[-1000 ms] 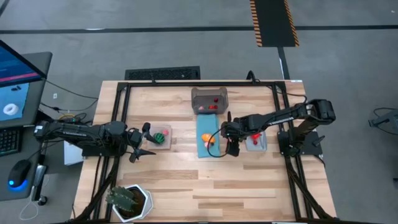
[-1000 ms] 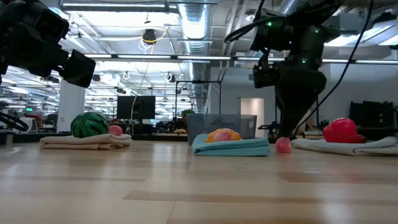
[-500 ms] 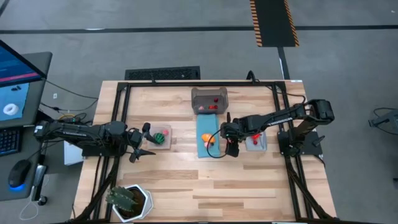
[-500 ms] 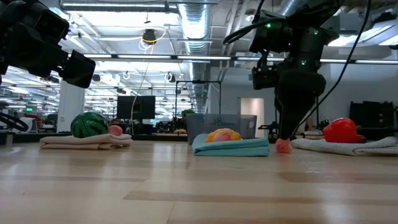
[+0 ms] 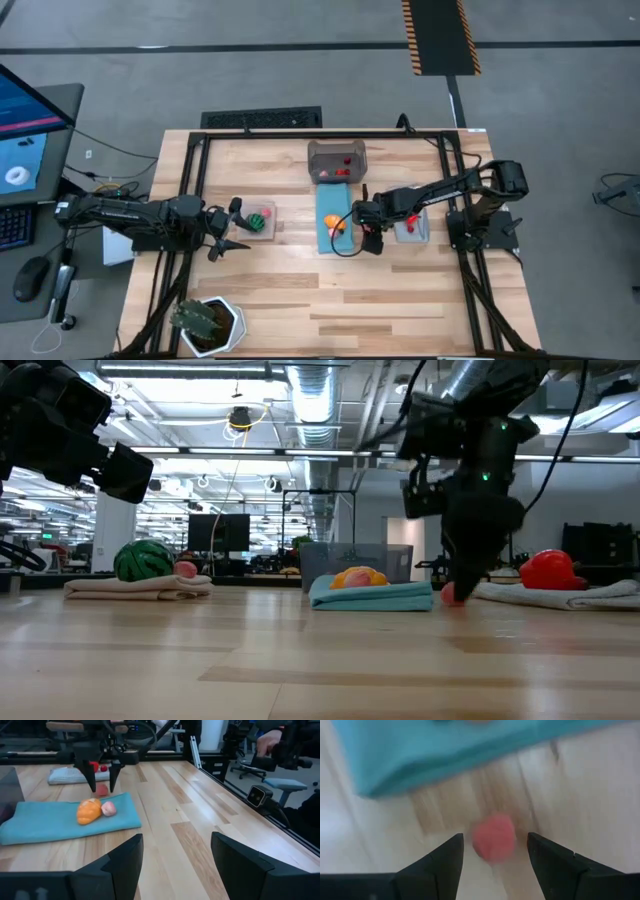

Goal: Pick and placing Produce into tupperware
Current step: Put the pink peach into the gray bin

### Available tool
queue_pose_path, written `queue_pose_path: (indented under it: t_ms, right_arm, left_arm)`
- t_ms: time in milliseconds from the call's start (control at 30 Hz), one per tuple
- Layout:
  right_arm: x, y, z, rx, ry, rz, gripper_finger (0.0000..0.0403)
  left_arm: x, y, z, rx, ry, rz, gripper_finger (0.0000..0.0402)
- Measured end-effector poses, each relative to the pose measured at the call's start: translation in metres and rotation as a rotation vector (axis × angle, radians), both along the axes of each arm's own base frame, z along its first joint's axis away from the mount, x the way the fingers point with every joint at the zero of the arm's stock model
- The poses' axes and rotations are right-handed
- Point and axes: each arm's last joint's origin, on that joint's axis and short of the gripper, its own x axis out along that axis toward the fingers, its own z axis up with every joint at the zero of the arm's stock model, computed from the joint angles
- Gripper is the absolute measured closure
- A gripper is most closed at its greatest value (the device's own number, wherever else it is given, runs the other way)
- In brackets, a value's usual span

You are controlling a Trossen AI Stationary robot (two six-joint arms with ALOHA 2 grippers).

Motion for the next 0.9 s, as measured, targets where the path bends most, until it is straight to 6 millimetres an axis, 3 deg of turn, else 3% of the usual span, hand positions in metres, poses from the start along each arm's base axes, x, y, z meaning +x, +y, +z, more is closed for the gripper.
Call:
queue_pose_path:
  t_ms: [367,900]
  right_arm:
    - [0.0013,-0.0001,-0.0037,-0.005,0.004,0.019,0.0170]
    - [0.0042,0.0001,0.0004,0.000,-0.045,0.029,0.0291]
  left_arm:
    - [-0.0001,0.0000,-0.0008,-0.003,0.009,0.001,0.0178]
    - [-0.0002,0.0002,-0.0013,-0.019,0.019,0.009,0.0178]
